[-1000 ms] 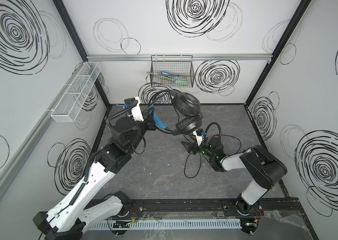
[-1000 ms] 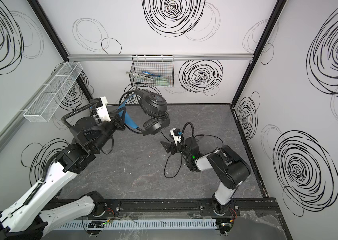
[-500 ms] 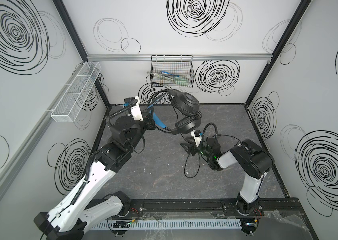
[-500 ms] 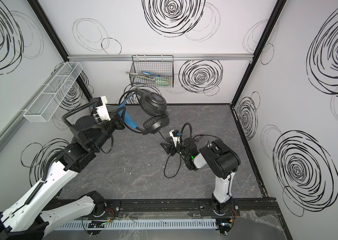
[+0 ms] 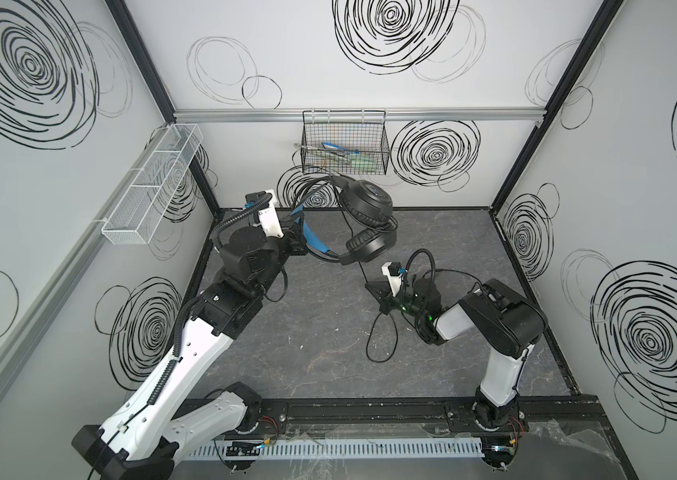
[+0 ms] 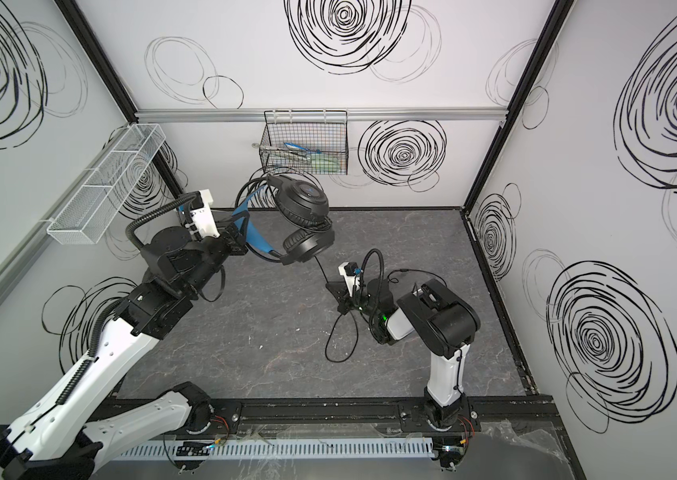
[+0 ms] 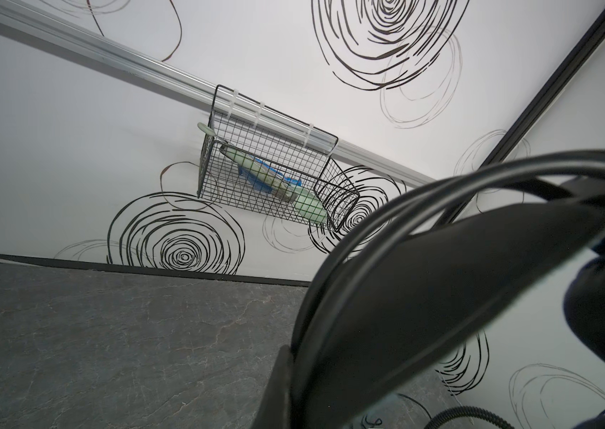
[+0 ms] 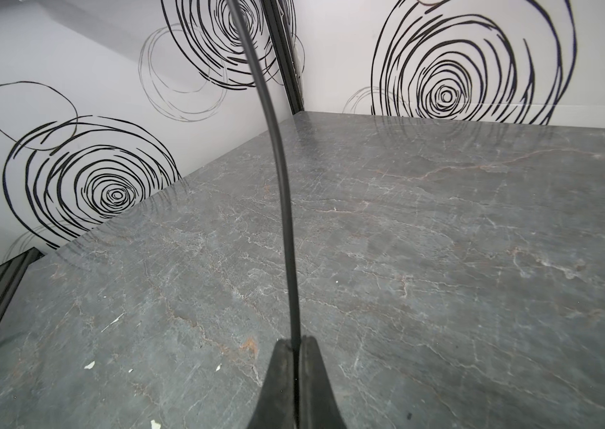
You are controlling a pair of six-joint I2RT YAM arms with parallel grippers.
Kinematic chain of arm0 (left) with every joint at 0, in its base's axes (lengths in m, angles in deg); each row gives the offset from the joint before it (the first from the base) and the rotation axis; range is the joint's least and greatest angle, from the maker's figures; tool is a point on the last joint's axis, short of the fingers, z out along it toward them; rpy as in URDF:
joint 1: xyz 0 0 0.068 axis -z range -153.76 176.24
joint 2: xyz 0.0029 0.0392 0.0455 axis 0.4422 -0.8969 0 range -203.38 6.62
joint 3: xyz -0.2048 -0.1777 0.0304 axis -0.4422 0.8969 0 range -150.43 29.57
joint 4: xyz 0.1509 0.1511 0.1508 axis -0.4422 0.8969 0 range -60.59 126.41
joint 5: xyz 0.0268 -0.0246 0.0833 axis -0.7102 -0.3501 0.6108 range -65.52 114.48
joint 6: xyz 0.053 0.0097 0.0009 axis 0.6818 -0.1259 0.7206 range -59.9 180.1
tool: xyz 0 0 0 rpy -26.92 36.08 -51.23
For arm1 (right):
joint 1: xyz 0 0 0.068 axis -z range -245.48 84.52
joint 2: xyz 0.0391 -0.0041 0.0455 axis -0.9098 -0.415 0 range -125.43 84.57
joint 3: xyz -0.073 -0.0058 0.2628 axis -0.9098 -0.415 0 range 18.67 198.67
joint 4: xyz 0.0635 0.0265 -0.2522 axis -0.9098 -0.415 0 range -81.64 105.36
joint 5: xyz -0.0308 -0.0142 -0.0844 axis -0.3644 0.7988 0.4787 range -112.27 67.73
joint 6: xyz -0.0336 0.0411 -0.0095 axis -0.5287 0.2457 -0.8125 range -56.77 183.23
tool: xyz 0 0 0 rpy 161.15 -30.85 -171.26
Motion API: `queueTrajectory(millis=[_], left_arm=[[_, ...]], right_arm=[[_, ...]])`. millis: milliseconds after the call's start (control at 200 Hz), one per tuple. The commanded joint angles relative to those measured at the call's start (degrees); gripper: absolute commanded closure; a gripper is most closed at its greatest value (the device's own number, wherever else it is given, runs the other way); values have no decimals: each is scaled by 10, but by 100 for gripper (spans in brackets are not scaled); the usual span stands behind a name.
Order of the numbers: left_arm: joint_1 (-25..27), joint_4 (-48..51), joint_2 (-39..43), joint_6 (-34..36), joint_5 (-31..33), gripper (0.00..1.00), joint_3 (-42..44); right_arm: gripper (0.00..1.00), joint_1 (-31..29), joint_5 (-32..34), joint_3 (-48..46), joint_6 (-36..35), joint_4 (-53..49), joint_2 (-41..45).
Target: Wrap the headphones
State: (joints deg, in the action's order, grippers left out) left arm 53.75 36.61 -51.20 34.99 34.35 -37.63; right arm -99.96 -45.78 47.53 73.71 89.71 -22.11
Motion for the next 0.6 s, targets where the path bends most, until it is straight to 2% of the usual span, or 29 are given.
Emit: queueTrajectory(millis=[0, 235, 405, 595], left_arm=[[-12, -58, 4, -26, -12, 100, -32], [-31, -60, 3, -20, -20, 100, -32], [-61, -73, -5, 18, -1, 100, -31], [-97, -78, -25, 41, 5, 100, -29]], right_arm=[[100, -9, 10, -4, -4, 13, 1], [100, -38, 30, -12, -23, -18, 28], [100, -78, 88, -38, -19, -47, 73], [100, -141, 152, -43, -54, -129, 140]])
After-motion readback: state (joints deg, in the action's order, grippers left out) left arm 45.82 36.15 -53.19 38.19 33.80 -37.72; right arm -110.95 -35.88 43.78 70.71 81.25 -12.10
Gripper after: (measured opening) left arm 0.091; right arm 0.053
